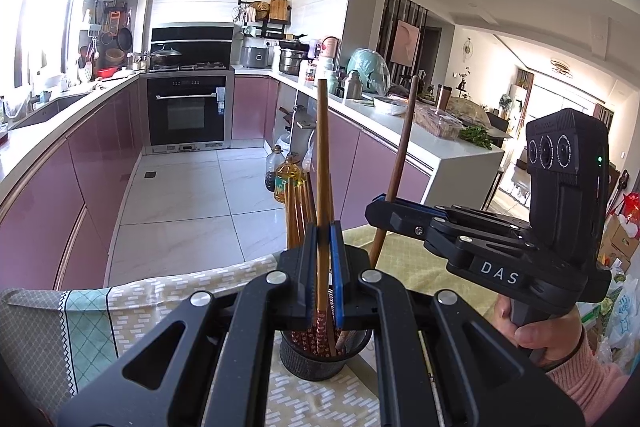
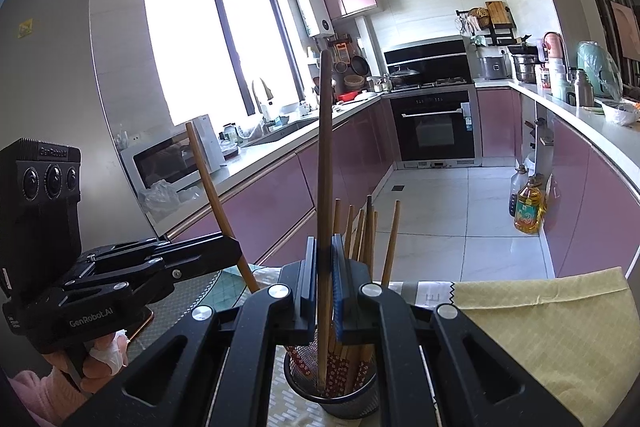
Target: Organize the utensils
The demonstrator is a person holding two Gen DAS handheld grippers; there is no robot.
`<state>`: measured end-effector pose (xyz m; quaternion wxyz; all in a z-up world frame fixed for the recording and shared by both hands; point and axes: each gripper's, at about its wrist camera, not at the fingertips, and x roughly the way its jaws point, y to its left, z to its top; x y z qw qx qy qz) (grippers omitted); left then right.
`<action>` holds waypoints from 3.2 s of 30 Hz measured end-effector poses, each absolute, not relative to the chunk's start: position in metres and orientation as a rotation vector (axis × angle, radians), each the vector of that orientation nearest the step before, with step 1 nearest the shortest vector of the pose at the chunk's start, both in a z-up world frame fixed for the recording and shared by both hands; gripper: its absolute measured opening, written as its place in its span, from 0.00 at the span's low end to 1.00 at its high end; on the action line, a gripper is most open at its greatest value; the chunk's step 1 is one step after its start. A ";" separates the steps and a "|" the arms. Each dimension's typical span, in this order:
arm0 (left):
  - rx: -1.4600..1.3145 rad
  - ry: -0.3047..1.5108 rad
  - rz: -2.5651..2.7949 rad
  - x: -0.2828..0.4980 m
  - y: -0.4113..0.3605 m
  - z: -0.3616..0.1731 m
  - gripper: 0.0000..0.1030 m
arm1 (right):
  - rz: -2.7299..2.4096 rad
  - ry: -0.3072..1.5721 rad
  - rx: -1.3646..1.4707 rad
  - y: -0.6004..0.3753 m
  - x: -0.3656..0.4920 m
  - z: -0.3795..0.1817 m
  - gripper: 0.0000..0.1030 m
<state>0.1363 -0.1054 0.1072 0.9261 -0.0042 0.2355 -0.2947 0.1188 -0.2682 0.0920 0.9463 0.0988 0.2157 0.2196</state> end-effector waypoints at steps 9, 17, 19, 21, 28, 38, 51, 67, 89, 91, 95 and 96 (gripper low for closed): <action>-0.002 0.501 -0.605 0.137 -0.107 0.104 0.07 | 0.439 0.461 0.208 -0.269 0.127 0.086 0.06; 0.003 0.525 -0.606 0.143 -0.106 0.098 0.07 | 0.433 0.478 0.212 -0.267 0.132 0.080 0.06; 0.006 0.532 -0.608 0.144 -0.105 0.095 0.07 | 0.430 0.481 0.213 -0.267 0.133 0.078 0.06; 0.010 0.539 -0.609 0.144 -0.105 0.092 0.07 | 0.429 0.485 0.215 -0.268 0.134 0.076 0.06; 0.015 0.564 -0.607 0.150 -0.105 0.083 0.07 | 0.426 0.502 0.217 -0.265 0.138 0.070 0.06; 0.017 0.589 -0.601 0.160 -0.105 0.073 0.07 | 0.414 0.521 0.215 -0.264 0.140 0.061 0.06; 0.010 0.610 -0.596 0.164 -0.104 0.060 0.07 | 0.416 0.541 0.213 -0.262 0.140 0.055 0.06; 0.009 0.615 -0.590 0.164 -0.105 0.056 0.07 | 0.418 0.553 0.211 -0.259 0.141 0.051 0.06; 0.025 0.633 -0.572 0.182 -0.119 0.051 0.07 | 0.426 0.583 0.199 -0.249 0.150 0.039 0.06; 0.025 0.635 -0.570 0.184 -0.120 0.051 0.07 | 0.426 0.586 0.201 -0.249 0.150 0.039 0.06; 0.027 0.639 -0.563 0.189 -0.123 0.050 0.07 | 0.426 0.588 0.202 -0.248 0.152 0.040 0.06; 0.028 0.640 -0.562 0.189 -0.123 0.049 0.07 | 0.427 0.589 0.202 -0.248 0.152 0.040 0.06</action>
